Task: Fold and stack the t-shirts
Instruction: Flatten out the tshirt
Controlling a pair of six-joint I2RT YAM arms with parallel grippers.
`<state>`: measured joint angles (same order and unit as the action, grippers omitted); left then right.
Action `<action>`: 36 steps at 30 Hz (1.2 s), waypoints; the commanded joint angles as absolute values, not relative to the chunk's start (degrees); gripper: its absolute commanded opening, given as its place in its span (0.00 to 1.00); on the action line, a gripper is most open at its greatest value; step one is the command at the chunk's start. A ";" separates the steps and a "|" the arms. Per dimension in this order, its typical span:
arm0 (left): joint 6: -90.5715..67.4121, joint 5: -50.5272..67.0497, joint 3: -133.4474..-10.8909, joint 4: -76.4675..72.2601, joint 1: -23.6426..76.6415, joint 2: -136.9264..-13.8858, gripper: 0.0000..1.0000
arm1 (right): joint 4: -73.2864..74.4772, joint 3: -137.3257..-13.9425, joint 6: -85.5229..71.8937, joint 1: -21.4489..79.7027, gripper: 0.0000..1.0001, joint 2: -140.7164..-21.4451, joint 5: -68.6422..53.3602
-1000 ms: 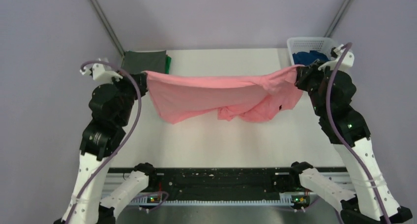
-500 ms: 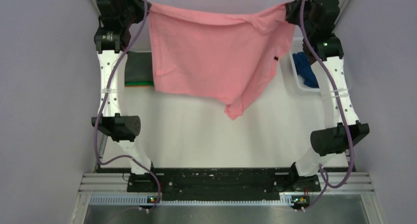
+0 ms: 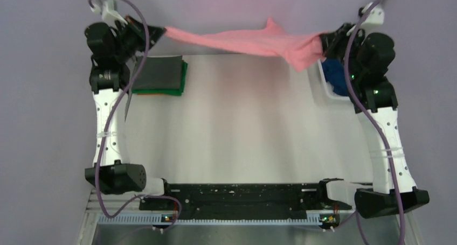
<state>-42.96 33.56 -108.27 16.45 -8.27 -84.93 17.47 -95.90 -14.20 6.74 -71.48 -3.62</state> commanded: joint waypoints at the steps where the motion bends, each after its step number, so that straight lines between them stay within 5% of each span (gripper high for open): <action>1: -39.03 30.91 -80.62 17.27 -8.26 -74.76 0.00 | 26.10 -76.24 -17.43 6.28 0.00 -65.23 -11.48; 6: -39.11 20.79 -49.87 17.48 -8.19 -63.43 0.00 | 34.38 -58.46 -21.88 6.31 0.00 -58.42 -13.19; 13: -37.51 14.79 -37.34 23.96 -8.15 -60.73 0.00 | 46.39 -47.45 -21.29 6.33 0.04 -58.34 -7.57; 16: -36.72 10.90 -37.14 29.59 -8.16 -60.77 0.00 | 47.51 -43.57 -22.02 6.29 0.17 -58.37 -6.25; 18: -36.61 8.07 -37.03 33.12 -8.17 -59.78 0.01 | 48.46 -43.20 -22.88 6.33 0.41 -57.81 -6.22; 20: -36.80 5.68 -37.15 36.34 -8.17 -57.18 0.20 | 49.17 -43.79 -23.23 6.31 0.63 -56.70 -4.57; 23: -38.48 5.17 -38.17 40.04 -8.17 -51.94 0.42 | 51.04 -45.89 -23.62 6.33 0.79 -54.13 0.47; 24: -39.02 4.61 -38.93 41.63 -8.17 -49.79 0.57 | 51.58 -46.69 -23.61 6.33 0.83 -53.11 2.06; 25: -39.29 3.98 -39.80 43.05 -8.17 -47.61 0.87 | 51.74 -47.35 -23.59 6.33 0.87 -52.06 3.07; 26: -39.59 2.97 -40.76 44.70 -8.17 -45.22 0.97 | 51.76 -47.90 -23.55 6.33 0.88 -51.10 3.57; 30: -40.06 1.37 -43.73 47.83 -8.10 -37.38 0.99 | 50.06 -48.49 -22.68 6.31 0.92 -48.18 0.86; 36: -39.84 14.36 -42.88 40.22 -8.09 -37.42 0.99 | 42.87 -46.15 -21.31 6.32 0.93 -49.77 -8.34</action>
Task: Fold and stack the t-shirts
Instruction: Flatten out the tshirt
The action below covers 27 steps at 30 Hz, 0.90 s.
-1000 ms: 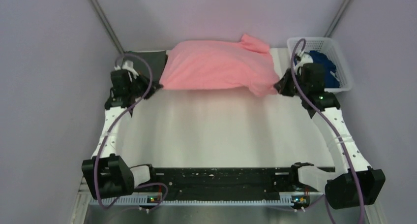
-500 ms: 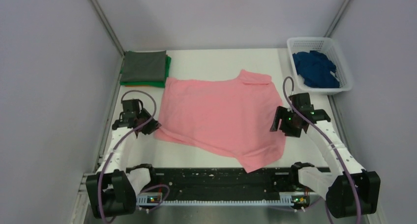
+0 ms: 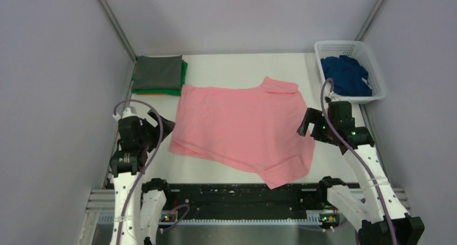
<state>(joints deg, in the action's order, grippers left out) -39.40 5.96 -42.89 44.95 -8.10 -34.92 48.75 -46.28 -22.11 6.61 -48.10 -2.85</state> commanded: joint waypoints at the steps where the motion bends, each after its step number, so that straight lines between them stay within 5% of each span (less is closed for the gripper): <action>1: -39.81 16.70 -42.63 38.22 -8.03 -39.05 0.99 | 41.11 -45.69 -21.68 6.39 0.94 -50.80 -9.37; 16: -40.08 17.08 -54.12 17.62 8.63 -82.55 0.99 | 12.75 -62.88 -22.33 16.21 0.96 -92.31 -5.59; 27: -37.86 10.82 -52.79 16.59 8.70 -92.84 0.99 | 6.18 -84.20 -22.61 16.29 0.96 -118.13 3.72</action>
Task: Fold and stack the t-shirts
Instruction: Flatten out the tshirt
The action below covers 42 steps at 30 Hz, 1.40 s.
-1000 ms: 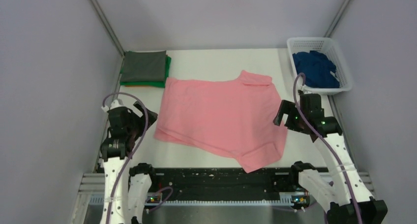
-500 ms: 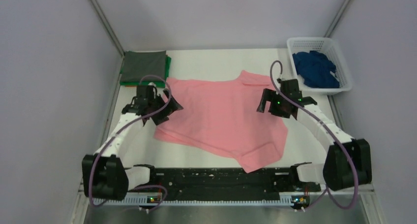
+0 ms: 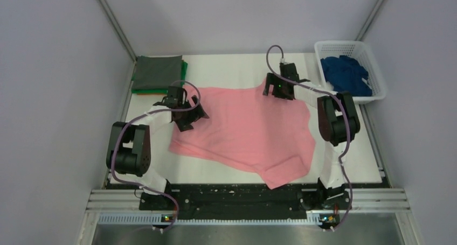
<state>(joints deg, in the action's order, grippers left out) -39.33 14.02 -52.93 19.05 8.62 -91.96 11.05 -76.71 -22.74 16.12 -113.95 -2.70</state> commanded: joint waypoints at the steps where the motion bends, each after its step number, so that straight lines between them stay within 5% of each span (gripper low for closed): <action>1: -37.64 10.21 -52.60 16.92 8.70 -93.17 0.99 | 6.19 -85.87 -22.28 16.25 0.96 -119.89 5.22; 15: -35.77 5.73 -52.17 21.67 8.70 -94.17 0.99 | 10.18 -117.94 -17.30 14.33 0.97 -139.66 7.26; 25: -36.31 7.55 -52.65 21.26 8.70 -92.03 0.99 | 10.28 -117.25 -13.09 14.87 0.97 -137.56 -8.35; 42: -36.22 7.13 -52.12 21.53 8.70 -92.28 0.99 | 18.39 -124.55 -10.51 20.27 0.97 -146.46 -5.20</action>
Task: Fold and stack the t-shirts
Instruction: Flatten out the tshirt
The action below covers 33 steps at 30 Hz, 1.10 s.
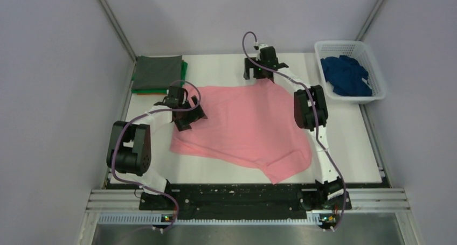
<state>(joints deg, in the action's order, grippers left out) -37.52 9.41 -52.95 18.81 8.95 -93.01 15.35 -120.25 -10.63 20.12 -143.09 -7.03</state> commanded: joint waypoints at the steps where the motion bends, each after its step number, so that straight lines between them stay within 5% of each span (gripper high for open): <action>1: -36.10 7.00 -52.12 21.65 8.70 -92.36 0.99 | 19.08 -125.53 -10.89 20.35 0.97 -147.34 -5.14; 15: -35.77 6.65 -52.35 22.28 8.70 -91.85 0.99 | 18.87 -136.24 -6.54 24.90 0.98 -155.00 -15.10; 23: -35.41 6.53 -52.21 22.94 8.70 -91.20 0.99 | 18.35 -134.23 10.76 25.79 0.99 -151.68 -31.02; 33: -35.58 7.23 -52.31 22.95 8.70 -89.43 0.99 | 11.40 -131.47 6.96 25.77 0.99 -143.94 -10.17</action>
<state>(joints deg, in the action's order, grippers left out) -36.23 7.99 -52.93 21.26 8.93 -92.20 16.36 -133.49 8.78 25.32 -151.76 -18.44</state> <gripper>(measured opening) 0.987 0.987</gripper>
